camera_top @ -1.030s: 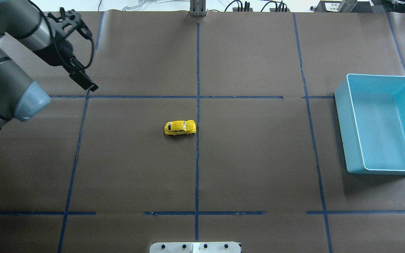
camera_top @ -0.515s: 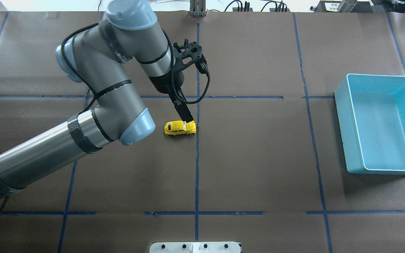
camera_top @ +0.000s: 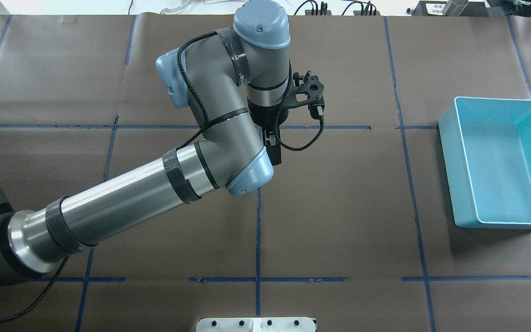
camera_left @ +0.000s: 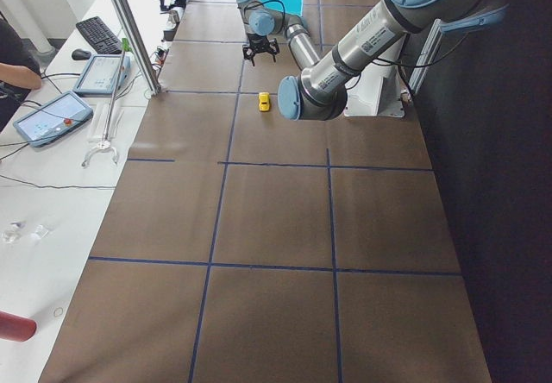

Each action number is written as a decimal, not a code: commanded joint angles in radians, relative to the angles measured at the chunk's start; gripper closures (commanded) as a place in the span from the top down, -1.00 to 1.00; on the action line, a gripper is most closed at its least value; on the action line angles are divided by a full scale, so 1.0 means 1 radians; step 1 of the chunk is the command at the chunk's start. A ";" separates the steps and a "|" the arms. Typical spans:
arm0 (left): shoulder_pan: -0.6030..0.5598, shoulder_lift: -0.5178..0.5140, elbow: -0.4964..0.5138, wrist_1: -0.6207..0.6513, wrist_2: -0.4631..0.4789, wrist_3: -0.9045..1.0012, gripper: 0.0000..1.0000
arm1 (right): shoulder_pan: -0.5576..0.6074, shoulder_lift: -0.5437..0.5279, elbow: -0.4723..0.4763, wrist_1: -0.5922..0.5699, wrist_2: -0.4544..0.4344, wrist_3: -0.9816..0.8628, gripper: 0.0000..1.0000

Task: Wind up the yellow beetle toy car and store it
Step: 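Lower the left gripper onto the yellow beetle toy car and grip it, then press the held car down against the table with the left gripper, then drag the car backward along the table with the left gripper to wind it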

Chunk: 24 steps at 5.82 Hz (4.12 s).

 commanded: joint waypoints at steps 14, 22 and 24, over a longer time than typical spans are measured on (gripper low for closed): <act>0.115 0.071 0.121 -0.101 0.284 0.042 -0.34 | 0.017 -0.001 0.003 0.000 0.008 -0.002 1.00; 0.069 0.068 0.147 -0.467 0.124 -0.003 -1.00 | 0.043 -0.015 0.017 -0.001 0.009 -0.002 1.00; 0.068 0.071 0.157 -0.481 0.123 -0.003 -1.00 | 0.043 -0.015 0.017 -0.001 0.009 -0.002 1.00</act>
